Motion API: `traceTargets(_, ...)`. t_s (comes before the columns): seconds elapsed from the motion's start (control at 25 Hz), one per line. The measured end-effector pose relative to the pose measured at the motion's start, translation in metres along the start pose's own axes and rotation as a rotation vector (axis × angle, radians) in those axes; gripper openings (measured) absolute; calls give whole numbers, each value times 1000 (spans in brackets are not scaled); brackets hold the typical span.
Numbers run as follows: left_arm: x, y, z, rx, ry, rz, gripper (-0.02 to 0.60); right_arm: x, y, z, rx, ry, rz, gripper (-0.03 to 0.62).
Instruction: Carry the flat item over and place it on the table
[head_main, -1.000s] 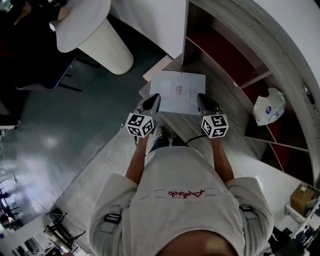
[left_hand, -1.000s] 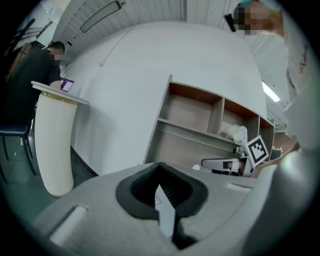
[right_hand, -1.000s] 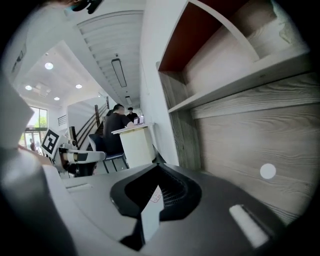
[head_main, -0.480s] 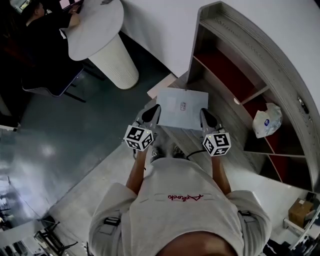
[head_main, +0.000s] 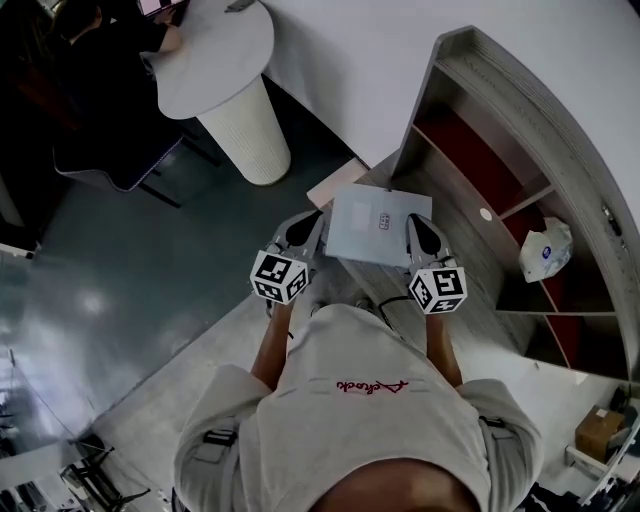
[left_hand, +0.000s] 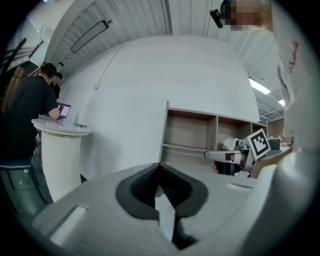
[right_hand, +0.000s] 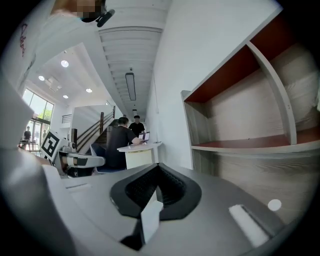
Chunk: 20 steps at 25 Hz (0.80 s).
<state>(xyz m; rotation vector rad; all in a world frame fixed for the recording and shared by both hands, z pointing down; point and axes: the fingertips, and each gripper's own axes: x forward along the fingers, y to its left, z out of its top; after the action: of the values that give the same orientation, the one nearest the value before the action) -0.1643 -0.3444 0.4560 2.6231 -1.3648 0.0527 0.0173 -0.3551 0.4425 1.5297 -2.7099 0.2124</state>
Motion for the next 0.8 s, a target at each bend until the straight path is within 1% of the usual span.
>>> traceTargets(0.2, 1, 7, -1, -22, -7, 3, 0, 7, 5, 1, 3, -1, -5, 5)
traceTargets(0.56, 3, 9, -4, -34, -15, 4, 0, 5, -4, -8, 30, 11, -36, 5)
traceTargets(0.8, 3, 9, -6, -46, -14, 9, 0, 7, -3, -11, 31, 21, -30, 5)
